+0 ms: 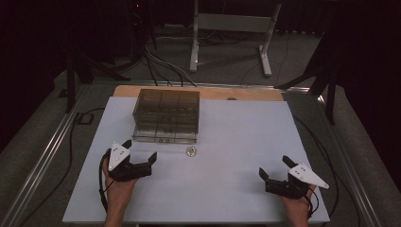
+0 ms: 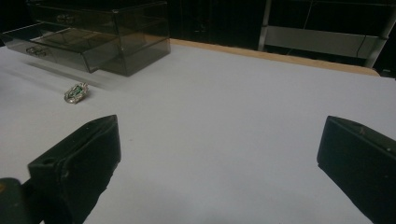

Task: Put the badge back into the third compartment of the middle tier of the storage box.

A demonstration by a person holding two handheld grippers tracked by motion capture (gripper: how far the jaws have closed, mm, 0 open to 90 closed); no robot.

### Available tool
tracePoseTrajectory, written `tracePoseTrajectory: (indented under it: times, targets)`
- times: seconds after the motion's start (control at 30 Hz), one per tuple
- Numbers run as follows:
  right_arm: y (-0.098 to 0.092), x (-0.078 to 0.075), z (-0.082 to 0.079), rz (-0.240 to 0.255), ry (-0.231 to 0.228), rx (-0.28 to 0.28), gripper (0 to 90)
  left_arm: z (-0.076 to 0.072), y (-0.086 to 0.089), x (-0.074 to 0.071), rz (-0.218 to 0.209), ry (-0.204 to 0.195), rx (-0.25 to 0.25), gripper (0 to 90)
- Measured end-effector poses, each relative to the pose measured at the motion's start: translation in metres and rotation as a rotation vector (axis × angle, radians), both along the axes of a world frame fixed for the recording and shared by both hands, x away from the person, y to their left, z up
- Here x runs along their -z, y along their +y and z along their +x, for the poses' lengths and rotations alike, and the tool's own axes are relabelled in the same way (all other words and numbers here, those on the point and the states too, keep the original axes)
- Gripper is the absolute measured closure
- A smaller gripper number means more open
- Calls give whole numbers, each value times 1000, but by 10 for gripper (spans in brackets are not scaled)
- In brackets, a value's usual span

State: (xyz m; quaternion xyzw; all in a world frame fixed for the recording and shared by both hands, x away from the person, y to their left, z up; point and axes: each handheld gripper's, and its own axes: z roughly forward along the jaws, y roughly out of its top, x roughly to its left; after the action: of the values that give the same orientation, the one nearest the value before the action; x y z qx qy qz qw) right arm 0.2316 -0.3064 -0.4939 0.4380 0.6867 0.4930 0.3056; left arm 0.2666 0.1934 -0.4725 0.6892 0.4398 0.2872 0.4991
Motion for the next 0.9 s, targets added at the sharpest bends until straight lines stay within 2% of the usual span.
tracePoseTrajectory:
  times: [0.37,0.9]
  targets:
    - [0,0,0,-2,1,1,0,9,-15,2,11,11,21,5]
    - [0,0,0,0,0,2,0,20,-33,9,-12,35,41,6]
